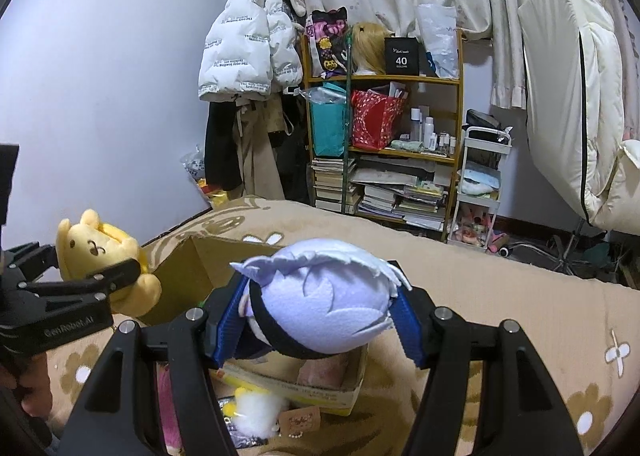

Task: Organize soft objects
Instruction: 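Lift both plush toys over the box and open both grippers inside it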

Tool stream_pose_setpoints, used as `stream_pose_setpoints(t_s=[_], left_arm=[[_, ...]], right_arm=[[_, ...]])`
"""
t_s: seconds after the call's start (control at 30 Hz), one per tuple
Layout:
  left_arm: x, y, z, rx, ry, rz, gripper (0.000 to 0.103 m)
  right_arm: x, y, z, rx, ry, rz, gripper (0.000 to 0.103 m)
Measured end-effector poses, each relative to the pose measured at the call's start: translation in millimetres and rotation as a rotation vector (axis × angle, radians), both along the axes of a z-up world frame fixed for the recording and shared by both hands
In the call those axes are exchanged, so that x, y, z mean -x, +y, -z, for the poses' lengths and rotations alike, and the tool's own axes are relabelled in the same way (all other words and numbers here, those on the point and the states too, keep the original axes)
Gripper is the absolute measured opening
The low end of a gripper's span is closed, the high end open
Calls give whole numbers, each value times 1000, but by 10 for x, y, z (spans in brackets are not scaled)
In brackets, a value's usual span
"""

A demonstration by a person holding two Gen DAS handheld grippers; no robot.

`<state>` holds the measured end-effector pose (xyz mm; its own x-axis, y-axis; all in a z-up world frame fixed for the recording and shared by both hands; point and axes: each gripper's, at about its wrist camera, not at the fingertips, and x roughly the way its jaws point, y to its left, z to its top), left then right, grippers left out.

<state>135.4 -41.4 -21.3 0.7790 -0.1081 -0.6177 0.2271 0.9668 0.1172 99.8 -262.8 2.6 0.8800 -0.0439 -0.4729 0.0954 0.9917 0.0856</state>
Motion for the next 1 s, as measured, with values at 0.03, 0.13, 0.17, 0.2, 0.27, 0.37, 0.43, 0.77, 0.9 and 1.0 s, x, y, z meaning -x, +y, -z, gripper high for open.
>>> stream_pose_setpoints(t_s=[0.03, 0.13, 0.17, 0.2, 0.27, 0.37, 0.43, 0.77, 0.9, 1.0], left_arm=[[-23, -11, 13, -1, 2, 0, 69], [-67, -18, 57, -1, 6, 2, 70], [-80, -23, 68, -2, 8, 2, 70], [-94, -24, 82, -4, 9, 2, 70], [-126, -31, 113, -6, 13, 5, 70], [-151, -38, 155, -3, 19, 13, 70], [-172, -51, 178, -1, 21, 18, 70], [-181, -96, 228, 27, 23, 48, 70], [-210, -104, 229, 30, 29, 50, 70], [-244, -100, 260, 45, 52, 57, 70]], right_arm=[[-16, -19, 0, -6, -4, 0, 68], [-75, -41, 12, 3, -10, 11, 68], [-101, -41, 25, 18, -7, 20, 68], [-125, -38, 51, 34, -1, 32, 68], [-161, -38, 110, 42, 12, 47, 68], [-201, -32, 180, 59, 30, 57, 68], [-226, -19, 216, 67, 39, 57, 68], [-285, 63, 336, 85, 76, 35, 69], [-285, 90, 378, 90, 90, 23, 69], [-287, 83, 391, 81, 97, 18, 69]])
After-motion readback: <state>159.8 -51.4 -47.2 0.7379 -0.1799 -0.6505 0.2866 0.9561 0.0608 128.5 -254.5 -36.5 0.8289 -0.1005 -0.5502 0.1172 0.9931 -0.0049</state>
